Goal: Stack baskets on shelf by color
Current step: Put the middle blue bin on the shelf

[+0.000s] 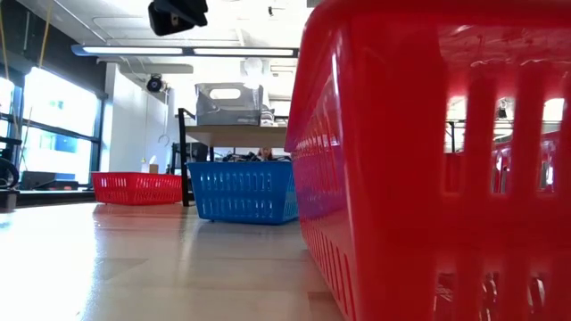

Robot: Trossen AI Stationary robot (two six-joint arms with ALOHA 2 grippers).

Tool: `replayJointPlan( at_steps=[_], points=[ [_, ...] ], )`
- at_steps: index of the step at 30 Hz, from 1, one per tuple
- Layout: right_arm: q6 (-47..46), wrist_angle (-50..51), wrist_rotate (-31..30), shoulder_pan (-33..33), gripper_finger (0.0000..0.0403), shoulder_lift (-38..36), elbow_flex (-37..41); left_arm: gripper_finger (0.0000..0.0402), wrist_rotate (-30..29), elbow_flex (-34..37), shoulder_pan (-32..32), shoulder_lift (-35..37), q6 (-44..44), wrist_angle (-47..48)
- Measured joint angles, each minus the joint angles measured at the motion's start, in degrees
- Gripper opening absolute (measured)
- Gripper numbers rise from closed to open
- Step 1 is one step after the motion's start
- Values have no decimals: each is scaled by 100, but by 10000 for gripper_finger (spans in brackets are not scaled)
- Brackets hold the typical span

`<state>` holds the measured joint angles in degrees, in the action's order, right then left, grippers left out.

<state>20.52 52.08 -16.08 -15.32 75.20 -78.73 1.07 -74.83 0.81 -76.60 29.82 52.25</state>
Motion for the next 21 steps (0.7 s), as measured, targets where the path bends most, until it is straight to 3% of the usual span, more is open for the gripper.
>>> replayJointPlan(
  at_steps=[6, 11, 16, 21],
  points=[
    [-843, 230, -26, 418, 75, 0, -340, 81, 19, 0, 285, 0, -34, -2],
    [-1905, 308, -24, 880, 75, 0, -454, 118, 19, 0, 501, 0, -427, -52],
    [-2677, 303, -22, 1307, 75, -2, -460, 153, 16, 2, 730, -97, -1322, -511],
    [-3298, 301, -24, 1559, 75, 0, -460, 157, -53, 6, 875, -495, -2312, -905]
  ],
)
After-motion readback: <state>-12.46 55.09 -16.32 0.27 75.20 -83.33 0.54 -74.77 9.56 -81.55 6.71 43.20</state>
